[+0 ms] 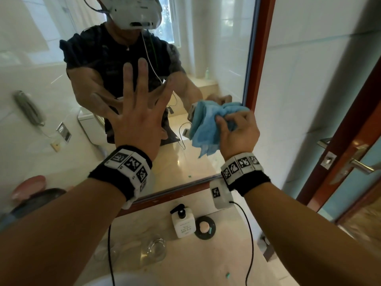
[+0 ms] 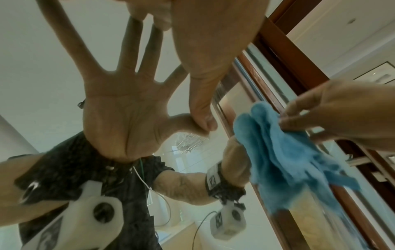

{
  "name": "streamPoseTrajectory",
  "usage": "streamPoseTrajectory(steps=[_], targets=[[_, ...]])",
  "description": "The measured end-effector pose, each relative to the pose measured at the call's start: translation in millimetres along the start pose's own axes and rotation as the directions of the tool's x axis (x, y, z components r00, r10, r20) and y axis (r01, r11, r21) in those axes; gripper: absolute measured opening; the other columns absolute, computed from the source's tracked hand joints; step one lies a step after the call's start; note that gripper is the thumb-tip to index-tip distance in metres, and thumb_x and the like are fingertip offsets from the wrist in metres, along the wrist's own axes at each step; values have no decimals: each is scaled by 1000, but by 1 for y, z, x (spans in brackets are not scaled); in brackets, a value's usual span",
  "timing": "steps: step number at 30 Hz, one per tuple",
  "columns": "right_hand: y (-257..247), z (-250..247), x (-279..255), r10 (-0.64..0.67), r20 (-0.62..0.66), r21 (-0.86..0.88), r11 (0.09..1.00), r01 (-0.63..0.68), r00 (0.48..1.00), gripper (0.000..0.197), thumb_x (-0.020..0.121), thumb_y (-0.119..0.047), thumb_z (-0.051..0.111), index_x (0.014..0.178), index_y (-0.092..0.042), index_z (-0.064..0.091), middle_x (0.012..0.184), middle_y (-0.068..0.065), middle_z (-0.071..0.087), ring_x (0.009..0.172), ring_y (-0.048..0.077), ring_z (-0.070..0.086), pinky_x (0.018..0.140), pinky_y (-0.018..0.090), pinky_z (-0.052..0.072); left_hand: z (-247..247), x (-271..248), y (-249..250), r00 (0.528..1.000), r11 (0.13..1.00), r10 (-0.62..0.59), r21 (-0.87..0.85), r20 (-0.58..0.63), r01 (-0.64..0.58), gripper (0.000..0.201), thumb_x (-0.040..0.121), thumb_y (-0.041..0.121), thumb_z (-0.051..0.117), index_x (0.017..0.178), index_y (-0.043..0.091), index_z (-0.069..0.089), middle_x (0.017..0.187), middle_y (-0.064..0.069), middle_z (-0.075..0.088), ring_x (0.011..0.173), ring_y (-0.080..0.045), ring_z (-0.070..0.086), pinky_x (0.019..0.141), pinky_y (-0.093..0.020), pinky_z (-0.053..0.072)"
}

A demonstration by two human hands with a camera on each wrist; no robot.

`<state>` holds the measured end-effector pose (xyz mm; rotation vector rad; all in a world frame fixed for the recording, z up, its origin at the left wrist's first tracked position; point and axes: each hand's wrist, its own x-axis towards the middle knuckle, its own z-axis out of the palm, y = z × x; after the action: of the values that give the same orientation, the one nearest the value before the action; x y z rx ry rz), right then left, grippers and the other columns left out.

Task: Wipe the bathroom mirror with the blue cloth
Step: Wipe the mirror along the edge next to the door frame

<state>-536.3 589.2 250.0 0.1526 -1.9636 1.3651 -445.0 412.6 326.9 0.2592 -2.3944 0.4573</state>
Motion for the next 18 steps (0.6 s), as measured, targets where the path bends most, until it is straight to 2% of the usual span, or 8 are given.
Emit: streamPoseTrajectory(steps=[3,6,10,12,14,15,18], targets=[[-22,-3,25,-28,-73,29,999,30,997,19,79,-36,74,76,-18,70,99,0,61,85,10,57,74,14,39,0,-2,-1,1000,1000,10,-5,-9,-10,126,60,45,86,154,46,2,164,-11,-6,151,-34,-2,98,-82,13],[-29,-5,32,-34,-80,56,998,38,996,20,80,-38,73,79,-18,72,100,0,62,86,11,61,76,20,47,1,-2,-2,1000,1000,16,-10,-16,-17,126,60,44,86,154,46,2,164,-11,-6,151,-34,-2,98,-82,15],[-16,-7,14,-103,-36,115,988,106,994,32,80,-35,76,100,-11,74,103,3,60,92,10,57,79,16,49,3,-2,-4,1000,1000,22,-11,-22,-22,125,61,41,87,154,46,3,164,-11,-4,151,-34,-2,98,-82,16],[-6,-7,5,-101,11,158,983,98,995,35,77,-29,80,104,-9,73,103,4,58,92,13,57,81,24,55,3,-2,-4,999,999,32,-12,-22,-32,125,61,42,87,154,46,3,164,-12,-4,151,-34,-1,98,-81,16],[5,-6,-2,-80,39,159,985,73,996,33,74,-25,82,102,-8,73,102,4,58,92,19,59,80,35,57,4,-3,-4,999,999,36,-21,-10,-36,127,58,46,87,154,45,4,164,-12,-5,151,-35,-2,99,-80,19],[11,-5,-6,-69,46,145,988,61,997,32,73,-24,83,99,-8,74,101,3,58,91,20,59,79,37,57,4,-3,-5,999,999,37,-24,-3,-37,127,57,48,86,154,45,3,164,-12,-6,151,-35,-3,99,-80,20],[30,-2,-21,-16,59,65,998,12,998,24,71,-25,84,88,-10,74,98,0,61,85,19,60,74,32,56,5,-3,-5,999,999,39,-25,2,-39,125,58,50,85,154,45,4,164,-12,-6,151,-35,-3,99,-79,20]])
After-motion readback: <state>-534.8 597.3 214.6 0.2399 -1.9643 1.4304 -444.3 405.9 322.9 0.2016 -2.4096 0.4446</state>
